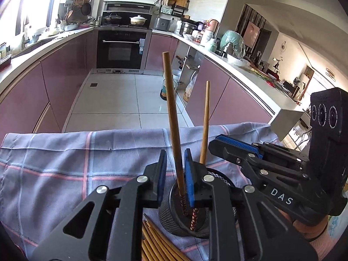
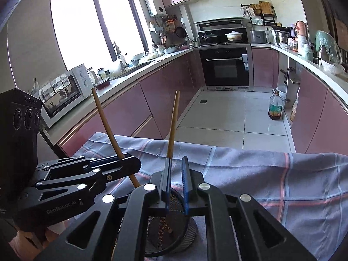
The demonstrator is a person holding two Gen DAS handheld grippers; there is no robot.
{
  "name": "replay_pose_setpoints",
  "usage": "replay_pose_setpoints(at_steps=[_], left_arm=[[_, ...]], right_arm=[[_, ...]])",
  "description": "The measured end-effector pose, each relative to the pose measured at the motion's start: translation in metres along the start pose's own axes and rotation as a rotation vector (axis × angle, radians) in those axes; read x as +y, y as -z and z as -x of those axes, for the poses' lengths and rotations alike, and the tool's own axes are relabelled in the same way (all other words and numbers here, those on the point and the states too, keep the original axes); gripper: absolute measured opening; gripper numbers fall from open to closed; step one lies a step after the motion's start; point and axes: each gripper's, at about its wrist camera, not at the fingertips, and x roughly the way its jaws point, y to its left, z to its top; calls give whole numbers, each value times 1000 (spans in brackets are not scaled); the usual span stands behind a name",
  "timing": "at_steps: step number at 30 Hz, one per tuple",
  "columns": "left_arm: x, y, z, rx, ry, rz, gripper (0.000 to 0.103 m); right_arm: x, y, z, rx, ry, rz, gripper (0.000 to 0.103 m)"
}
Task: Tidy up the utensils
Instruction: 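Lower the right tool's chopstick into the cup and open while the left tool releases its chopstick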
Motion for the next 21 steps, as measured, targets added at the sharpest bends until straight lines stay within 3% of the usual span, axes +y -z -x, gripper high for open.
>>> replay_pose_setpoints(at_steps=[3,7,12,17,21], left_arm=[[2,1,1,-20,-9,-2,34],[7,6,9,-53,-21,2,42],[13,13,33,-107,-95,-9,52],[18,33,63,-143,-159,-40,56],[26,55,75,-126,-200,-54,57]], right_arm=[[0,2,5,-13,7,5,15],[3,5,13,-31,5,7,23],[10,13,31,-57,-25,33,28],[27,28,57,-79,-78,102,31],[41,51,70,-57,-125,161,34]])
